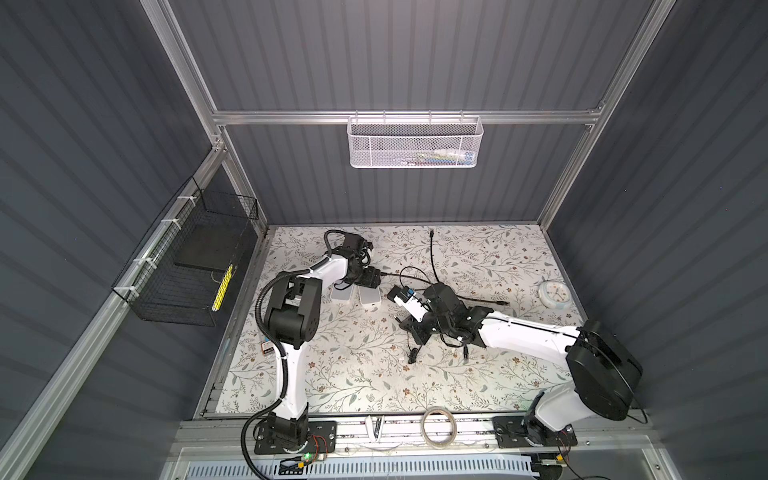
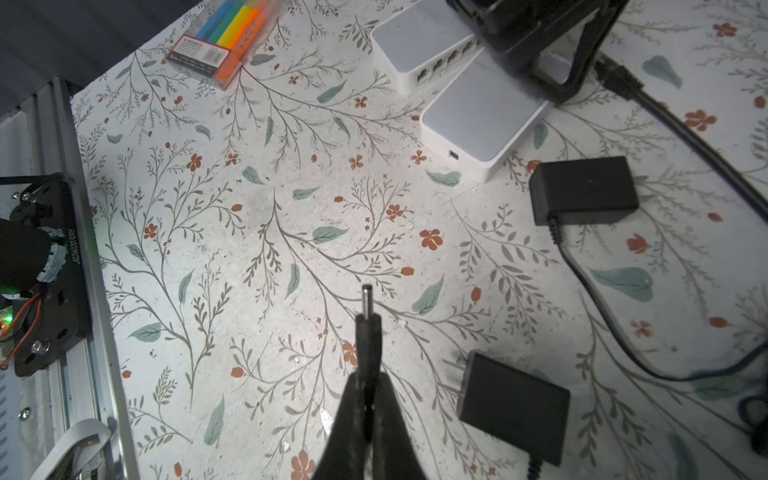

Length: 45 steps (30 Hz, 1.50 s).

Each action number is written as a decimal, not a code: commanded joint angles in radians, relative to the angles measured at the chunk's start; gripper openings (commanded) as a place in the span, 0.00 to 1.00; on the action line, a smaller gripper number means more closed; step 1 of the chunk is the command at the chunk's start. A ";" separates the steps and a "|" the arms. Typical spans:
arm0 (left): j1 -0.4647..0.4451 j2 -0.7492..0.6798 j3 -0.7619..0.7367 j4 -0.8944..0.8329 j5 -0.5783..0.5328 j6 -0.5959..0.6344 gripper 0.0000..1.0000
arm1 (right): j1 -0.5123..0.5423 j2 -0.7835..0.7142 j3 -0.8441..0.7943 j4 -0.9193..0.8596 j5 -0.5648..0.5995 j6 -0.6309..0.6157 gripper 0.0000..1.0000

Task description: Insert the plug into the switch port

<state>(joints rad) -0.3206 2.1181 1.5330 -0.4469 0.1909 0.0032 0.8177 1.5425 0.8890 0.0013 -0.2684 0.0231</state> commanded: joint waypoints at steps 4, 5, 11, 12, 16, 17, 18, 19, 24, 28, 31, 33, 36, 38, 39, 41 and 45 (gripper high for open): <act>0.005 -0.044 -0.052 0.010 0.069 -0.042 0.73 | 0.016 0.034 0.037 0.020 0.010 0.035 0.00; 0.005 -0.048 -0.058 0.010 0.067 -0.053 0.72 | 0.021 0.041 0.039 0.015 0.020 0.035 0.00; 0.005 -0.082 -0.111 0.023 0.024 -0.142 0.68 | 0.032 0.088 0.060 -0.050 0.087 0.025 0.00; 0.005 -0.090 -0.145 0.028 0.013 -0.164 0.67 | 0.033 0.098 0.066 -0.066 0.098 0.019 0.00; 0.006 -0.110 -0.221 0.074 -0.013 -0.279 0.68 | 0.039 0.129 0.091 -0.108 0.120 0.002 0.00; 0.006 -0.113 -0.238 0.086 -0.008 -0.300 0.68 | 0.041 0.136 0.095 -0.113 0.117 0.002 0.00; 0.006 -0.114 -0.255 0.096 -0.001 -0.320 0.68 | 0.043 0.141 0.098 -0.118 0.116 0.001 0.00; 0.006 -0.115 -0.267 0.100 -0.002 -0.337 0.68 | 0.044 0.148 0.101 -0.121 0.115 0.003 0.00; 0.006 -0.151 -0.329 0.112 -0.021 -0.376 0.67 | 0.047 0.190 0.130 -0.164 0.108 0.005 0.00; 0.006 -0.211 -0.368 0.112 -0.032 -0.404 0.67 | 0.047 0.224 0.166 -0.216 0.099 -0.012 0.00; 0.006 -0.259 -0.407 0.121 -0.032 -0.424 0.67 | 0.047 0.248 0.190 -0.233 0.091 -0.014 0.00; 0.006 -0.286 -0.438 0.133 -0.026 -0.431 0.67 | 0.047 0.266 0.203 -0.236 0.087 -0.011 0.00; 0.013 -0.315 -0.481 0.161 -0.022 -0.419 0.68 | 0.047 0.298 0.227 -0.237 0.077 0.006 0.00; 0.031 -0.325 -0.500 0.187 -0.006 -0.406 0.67 | 0.047 0.318 0.248 -0.242 0.074 0.019 0.00; 0.038 -0.328 -0.501 0.194 0.006 -0.395 0.67 | 0.047 0.325 0.254 -0.244 0.074 0.023 0.00; 0.051 -0.332 -0.487 0.202 0.021 -0.363 0.68 | 0.046 0.330 0.264 -0.248 0.074 0.035 0.00; 0.055 -0.306 -0.411 0.179 0.072 -0.285 0.69 | 0.046 0.337 0.271 -0.237 0.063 0.061 0.00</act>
<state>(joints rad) -0.2726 1.8008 1.0622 -0.2501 0.2119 -0.3538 0.8604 1.8732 1.1313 -0.2180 -0.1883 0.0528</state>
